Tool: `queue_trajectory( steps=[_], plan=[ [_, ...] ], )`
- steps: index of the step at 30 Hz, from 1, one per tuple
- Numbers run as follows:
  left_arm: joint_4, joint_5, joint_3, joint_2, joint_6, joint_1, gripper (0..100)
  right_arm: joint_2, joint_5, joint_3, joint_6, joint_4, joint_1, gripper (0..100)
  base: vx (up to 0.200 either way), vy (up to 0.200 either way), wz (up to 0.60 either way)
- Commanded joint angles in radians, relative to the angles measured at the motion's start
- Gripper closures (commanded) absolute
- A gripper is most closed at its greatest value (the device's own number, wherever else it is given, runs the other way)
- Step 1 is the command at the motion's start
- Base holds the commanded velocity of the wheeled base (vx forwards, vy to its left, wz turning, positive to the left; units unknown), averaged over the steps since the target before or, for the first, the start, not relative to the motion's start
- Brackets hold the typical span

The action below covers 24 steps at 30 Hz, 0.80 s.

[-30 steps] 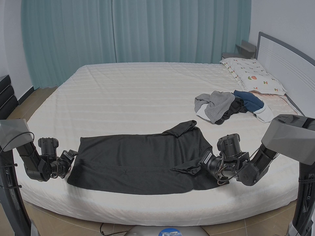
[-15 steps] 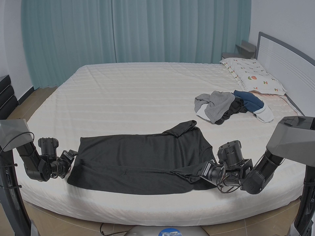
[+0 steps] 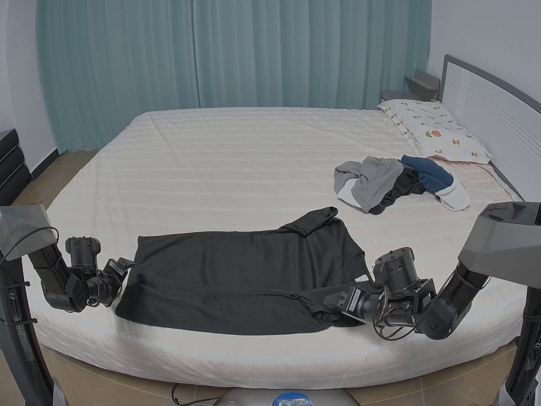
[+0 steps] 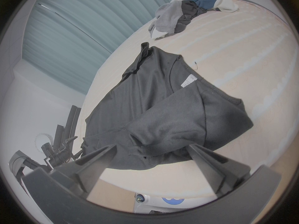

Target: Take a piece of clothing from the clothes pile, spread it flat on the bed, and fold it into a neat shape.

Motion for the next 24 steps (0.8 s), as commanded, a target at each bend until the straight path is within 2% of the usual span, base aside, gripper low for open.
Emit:
queue_trajectory(
  steps=[1,10,24],
  plan=[
    [0.000,-0.002,0.000,0.001,0.000,0.000,0,-0.017,0.001,0.000,0.000,0.001,-0.027,0,0.000,0.000,0.00],
    [0.000,0.000,0.000,0.001,0.000,0.000,0,0.038,0.016,-0.035,-0.006,0.009,-0.079,0,0.000,0.000,0.00],
    [0.000,0.000,0.000,0.001,0.001,0.000,0,-0.017,0.015,-0.028,-0.026,-0.002,-0.119,0,0.000,0.000,0.00]
  ],
)
